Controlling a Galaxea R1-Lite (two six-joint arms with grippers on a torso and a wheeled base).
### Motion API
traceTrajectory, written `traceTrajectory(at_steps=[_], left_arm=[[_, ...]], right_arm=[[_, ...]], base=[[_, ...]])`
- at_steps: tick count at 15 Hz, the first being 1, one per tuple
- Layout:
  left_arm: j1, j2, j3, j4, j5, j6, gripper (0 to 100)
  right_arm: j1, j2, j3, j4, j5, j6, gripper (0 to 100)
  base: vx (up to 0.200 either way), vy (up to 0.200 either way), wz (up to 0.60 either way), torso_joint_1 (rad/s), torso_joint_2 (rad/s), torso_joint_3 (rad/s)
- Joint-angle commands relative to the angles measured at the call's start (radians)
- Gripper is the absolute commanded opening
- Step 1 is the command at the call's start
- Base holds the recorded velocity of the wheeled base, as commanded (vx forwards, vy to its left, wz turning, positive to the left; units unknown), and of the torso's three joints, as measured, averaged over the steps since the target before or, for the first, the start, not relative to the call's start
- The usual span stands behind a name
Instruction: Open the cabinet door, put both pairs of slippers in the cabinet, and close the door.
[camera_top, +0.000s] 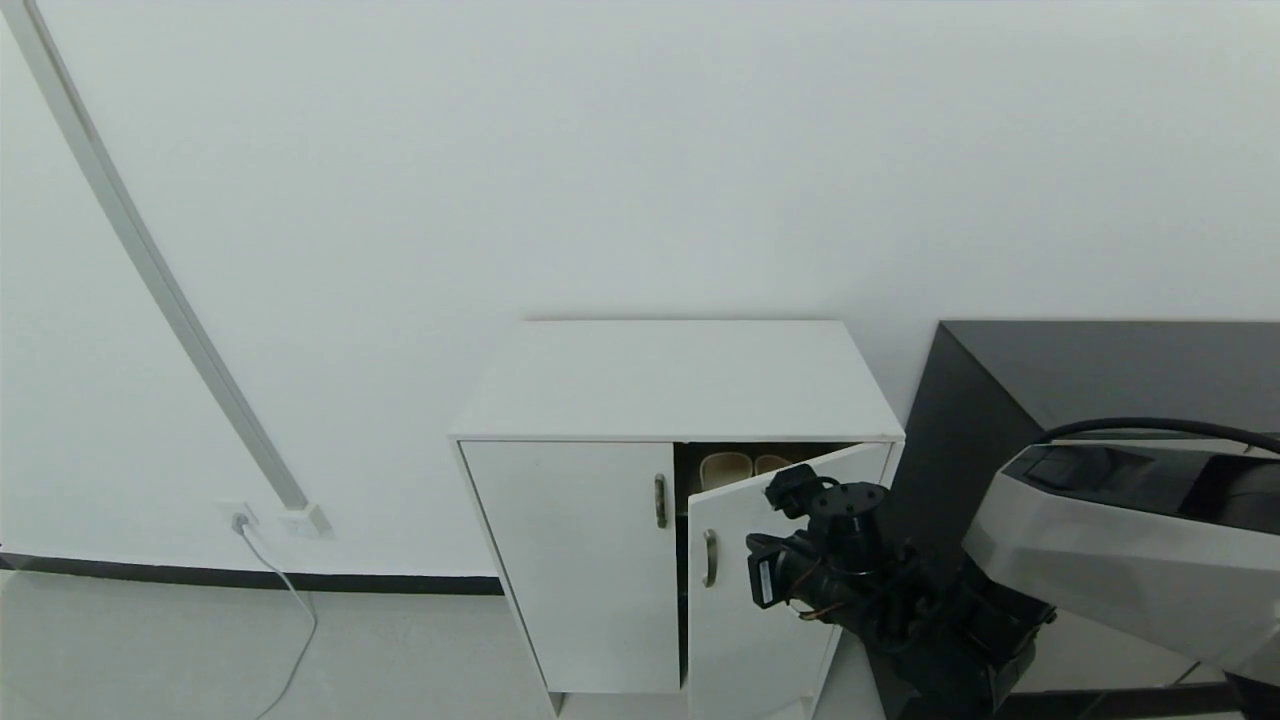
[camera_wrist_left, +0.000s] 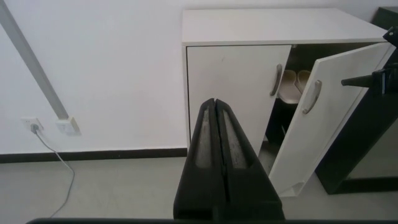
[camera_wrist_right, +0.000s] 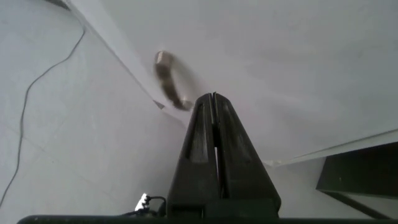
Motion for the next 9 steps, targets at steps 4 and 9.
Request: traceTrajectory(at_steps=[4, 9], left_arm=[[0.000, 0.001, 0.000, 0.000, 0.000, 0.000, 0], [0.000, 0.001, 0.000, 0.000, 0.000, 0.000, 0]], right_arm=[[-0.003, 0.027, -0.039, 0.000, 0.000, -0.009, 0], [-0.040, 0.072, -0.113, 0.003, 0.000, -0.009, 0]], base=[[0.000, 0.000, 0.00, 0.000, 0.00, 0.000], [0.000, 0.000, 0.00, 0.000, 0.00, 0.000]])
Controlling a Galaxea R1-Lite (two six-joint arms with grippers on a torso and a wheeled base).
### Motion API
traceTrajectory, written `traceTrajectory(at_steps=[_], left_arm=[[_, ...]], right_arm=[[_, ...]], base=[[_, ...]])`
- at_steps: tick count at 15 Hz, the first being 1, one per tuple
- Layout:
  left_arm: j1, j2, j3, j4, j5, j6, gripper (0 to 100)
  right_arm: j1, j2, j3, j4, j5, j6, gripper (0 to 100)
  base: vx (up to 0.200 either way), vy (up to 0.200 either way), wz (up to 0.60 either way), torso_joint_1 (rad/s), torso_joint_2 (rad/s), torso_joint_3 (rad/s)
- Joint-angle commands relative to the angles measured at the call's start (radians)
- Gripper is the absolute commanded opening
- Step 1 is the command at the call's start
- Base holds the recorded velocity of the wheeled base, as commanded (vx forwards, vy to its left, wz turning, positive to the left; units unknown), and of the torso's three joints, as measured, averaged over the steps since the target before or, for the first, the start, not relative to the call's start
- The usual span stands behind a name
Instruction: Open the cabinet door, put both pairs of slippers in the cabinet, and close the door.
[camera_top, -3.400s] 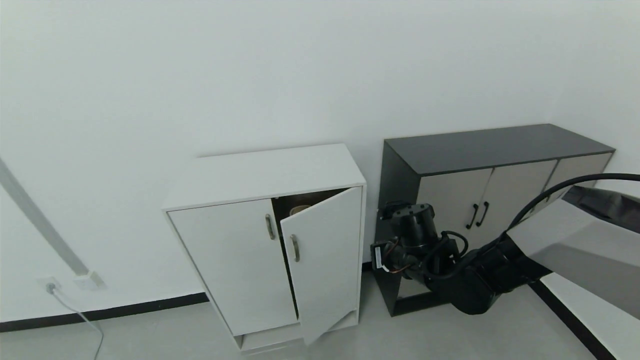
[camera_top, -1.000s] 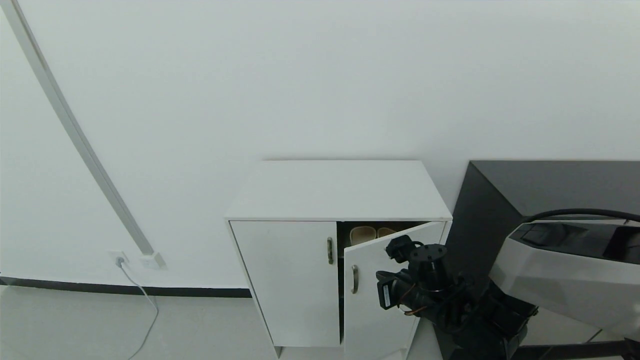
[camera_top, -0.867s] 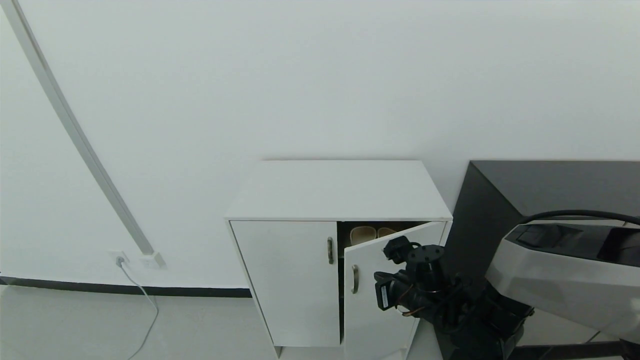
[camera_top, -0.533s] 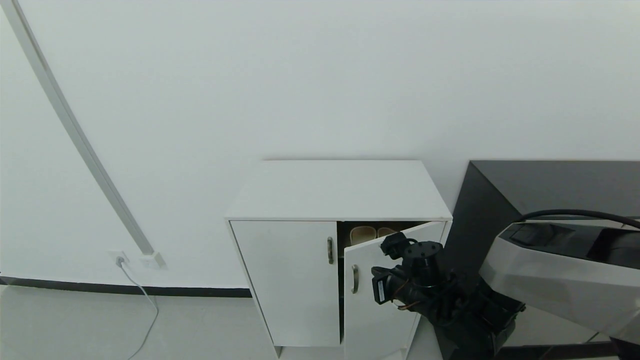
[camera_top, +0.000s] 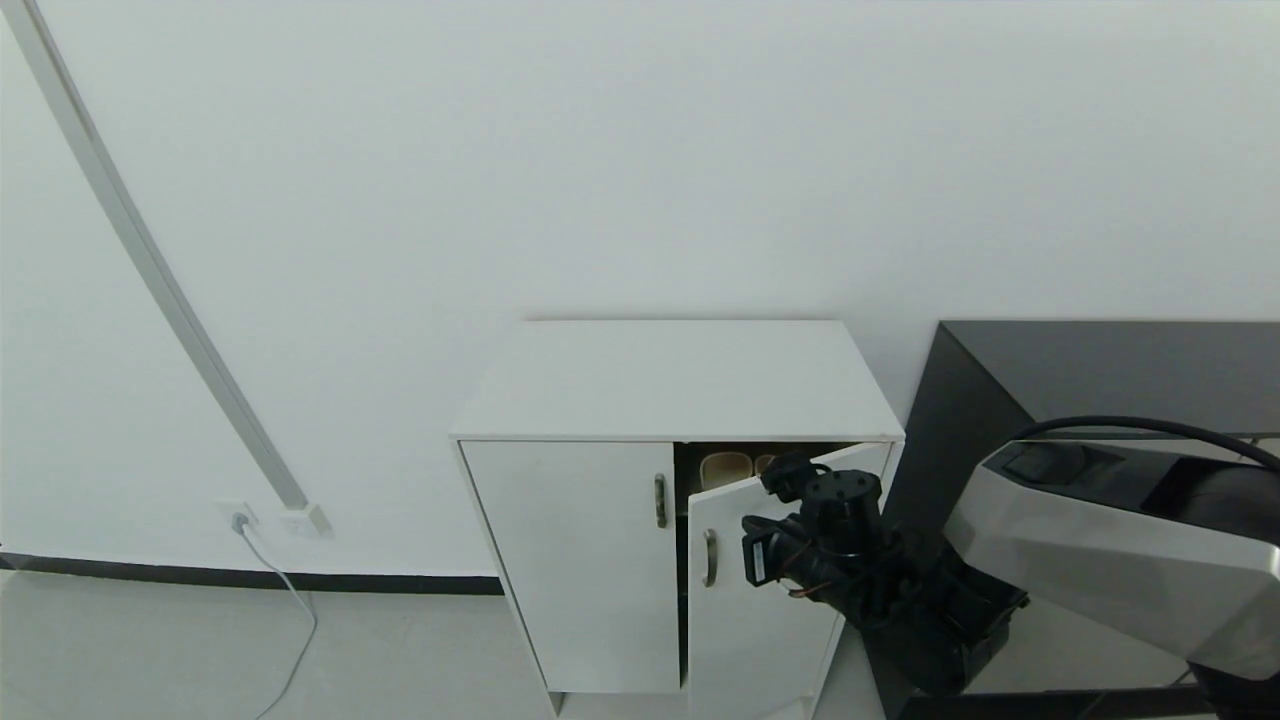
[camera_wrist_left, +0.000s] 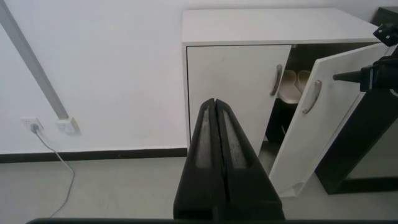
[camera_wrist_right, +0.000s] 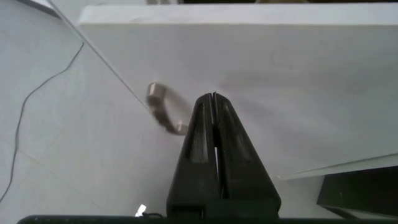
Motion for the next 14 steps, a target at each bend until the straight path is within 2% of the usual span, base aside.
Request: traceTrajectory(at_steps=[1, 14], left_arm=[[0.000, 0.001, 0.000, 0.000, 0.000, 0.000, 0], [0.000, 0.001, 0.000, 0.000, 0.000, 0.000, 0]], right_arm=[[-0.014, 0.024, -0.026, 0.000, 0.001, 0.000, 0], [-0.054, 0.070, -0.128, 0.043, 0.001, 0.000, 0]], base=[[0.000, 0.000, 0.00, 0.000, 0.00, 0.000], [0.000, 0.000, 0.00, 0.000, 0.00, 0.000]])
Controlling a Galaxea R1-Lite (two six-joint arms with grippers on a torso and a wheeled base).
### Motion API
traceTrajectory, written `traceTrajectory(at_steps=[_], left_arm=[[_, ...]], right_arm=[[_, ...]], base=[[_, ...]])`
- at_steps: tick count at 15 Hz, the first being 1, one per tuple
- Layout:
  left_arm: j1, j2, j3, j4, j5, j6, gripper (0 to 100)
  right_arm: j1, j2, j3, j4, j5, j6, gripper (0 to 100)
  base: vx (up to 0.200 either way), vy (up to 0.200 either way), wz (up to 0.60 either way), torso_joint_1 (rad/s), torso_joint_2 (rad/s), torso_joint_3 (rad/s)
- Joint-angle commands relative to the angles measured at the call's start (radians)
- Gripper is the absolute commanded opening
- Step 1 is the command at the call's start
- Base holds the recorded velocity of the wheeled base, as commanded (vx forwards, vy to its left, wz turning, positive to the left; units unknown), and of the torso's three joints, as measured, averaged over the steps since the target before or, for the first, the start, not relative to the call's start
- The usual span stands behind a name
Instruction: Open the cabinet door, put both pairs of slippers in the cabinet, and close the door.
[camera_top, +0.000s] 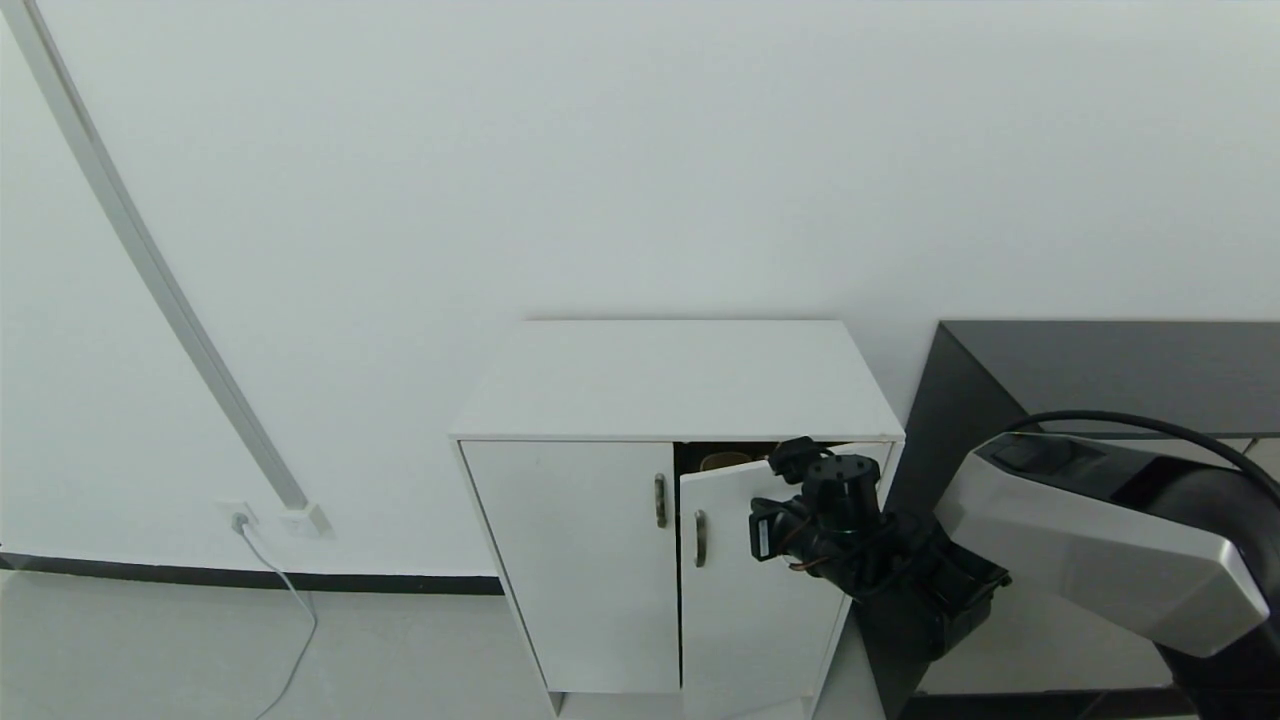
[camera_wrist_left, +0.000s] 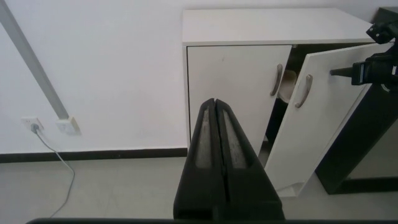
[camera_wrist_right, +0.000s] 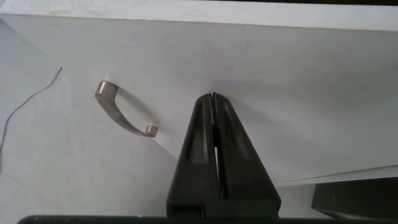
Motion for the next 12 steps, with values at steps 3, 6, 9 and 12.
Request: traceTrajectory(at_steps=[3, 6, 9, 12], left_arm=[[0.000, 0.001, 0.000, 0.000, 0.000, 0.000, 0], [0.000, 0.001, 0.000, 0.000, 0.000, 0.000, 0], [0.000, 0.001, 0.000, 0.000, 0.000, 0.000, 0], [0.000, 0.001, 0.000, 0.000, 0.000, 0.000, 0]], right_arm=[[-0.001, 0.030, -0.031, 0.015, -0.001, 0.000, 0], [-0.007, 0.030, -0.054, 0.047, -0.001, 0.001, 0], [-0.008, 0.033, -0.068, 0.049, -0.001, 0.001, 0], [-0.013, 0.033, -0.085, 0.050, -0.001, 0.001, 0]], base=[[0.000, 0.000, 0.00, 0.000, 0.00, 0.000], [0.000, 0.000, 0.00, 0.000, 0.00, 0.000], [0.000, 0.000, 0.00, 0.000, 0.00, 0.000], [0.000, 0.000, 0.00, 0.000, 0.00, 0.000]])
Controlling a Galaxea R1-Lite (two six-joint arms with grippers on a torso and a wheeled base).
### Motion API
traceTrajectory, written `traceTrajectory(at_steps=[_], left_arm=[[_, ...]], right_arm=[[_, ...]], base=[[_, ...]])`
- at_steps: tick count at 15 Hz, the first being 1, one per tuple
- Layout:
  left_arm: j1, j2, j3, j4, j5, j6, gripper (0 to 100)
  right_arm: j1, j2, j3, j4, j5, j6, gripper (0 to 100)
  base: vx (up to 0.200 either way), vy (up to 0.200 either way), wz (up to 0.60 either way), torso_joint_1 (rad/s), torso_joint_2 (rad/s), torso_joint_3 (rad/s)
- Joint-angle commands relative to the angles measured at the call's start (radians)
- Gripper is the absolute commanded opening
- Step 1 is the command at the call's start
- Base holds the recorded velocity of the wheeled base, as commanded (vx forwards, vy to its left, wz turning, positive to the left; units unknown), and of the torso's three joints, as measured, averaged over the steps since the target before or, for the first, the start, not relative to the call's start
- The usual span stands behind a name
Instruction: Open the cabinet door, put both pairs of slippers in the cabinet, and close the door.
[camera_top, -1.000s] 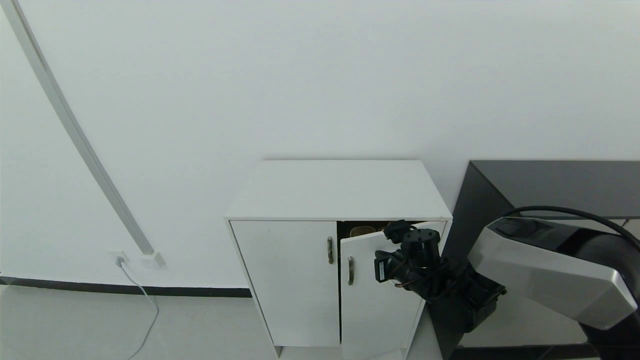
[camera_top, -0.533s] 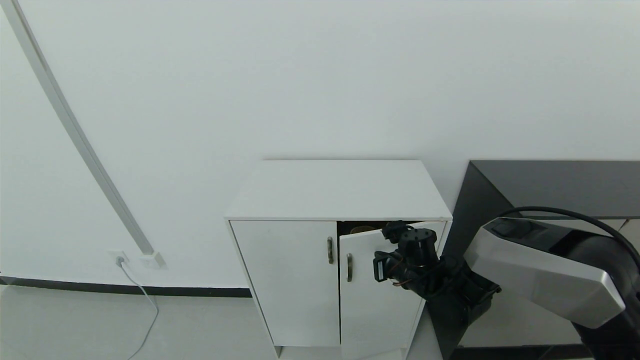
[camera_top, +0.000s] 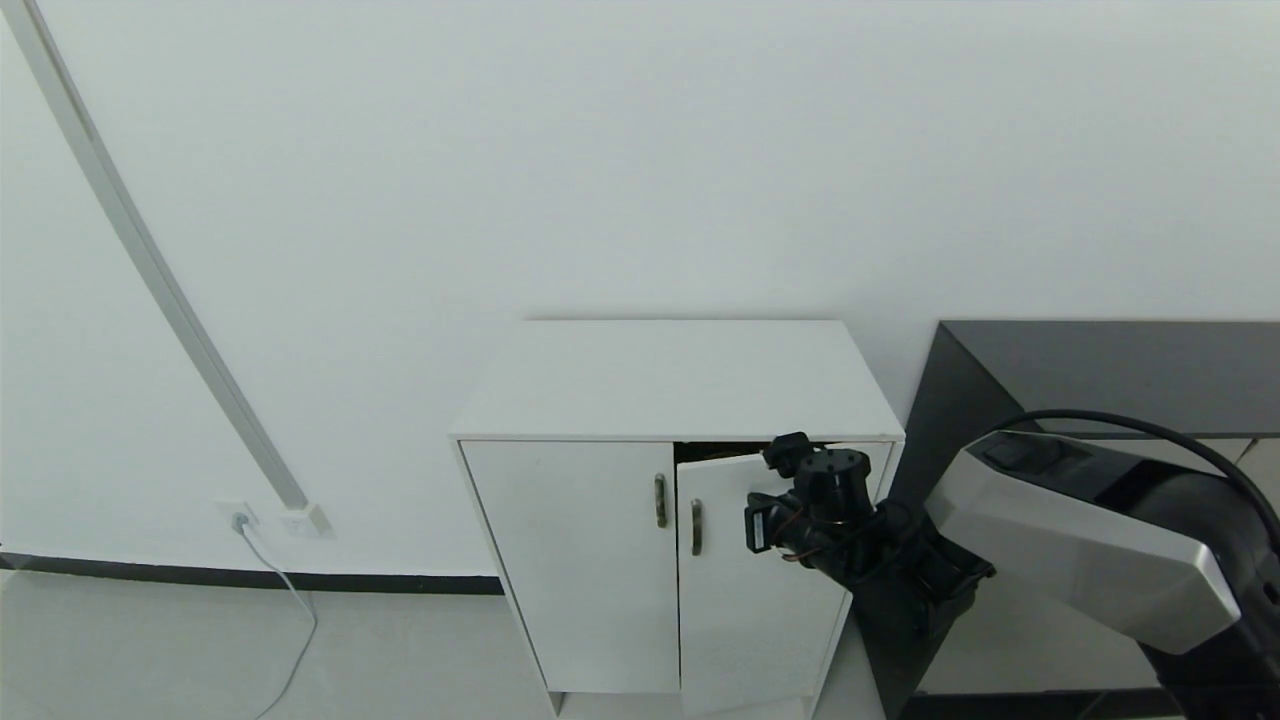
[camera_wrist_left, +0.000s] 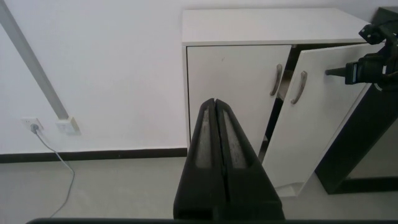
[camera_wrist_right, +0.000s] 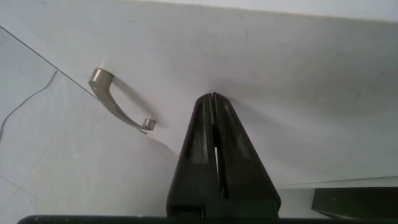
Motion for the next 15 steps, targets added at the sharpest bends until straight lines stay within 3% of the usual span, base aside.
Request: traceTrajectory(at_steps=[1, 15], left_arm=[[0.000, 0.001, 0.000, 0.000, 0.000, 0.000, 0], [0.000, 0.001, 0.000, 0.000, 0.000, 0.000, 0]], right_arm=[[-0.006, 0.003, -0.015, 0.008, 0.000, 0.000, 0], [-0.039, 0.038, -0.087, 0.039, 0.000, 0.000, 0]], base=[[0.000, 0.000, 0.00, 0.000, 0.00, 0.000], [0.000, 0.000, 0.00, 0.000, 0.00, 0.000]])
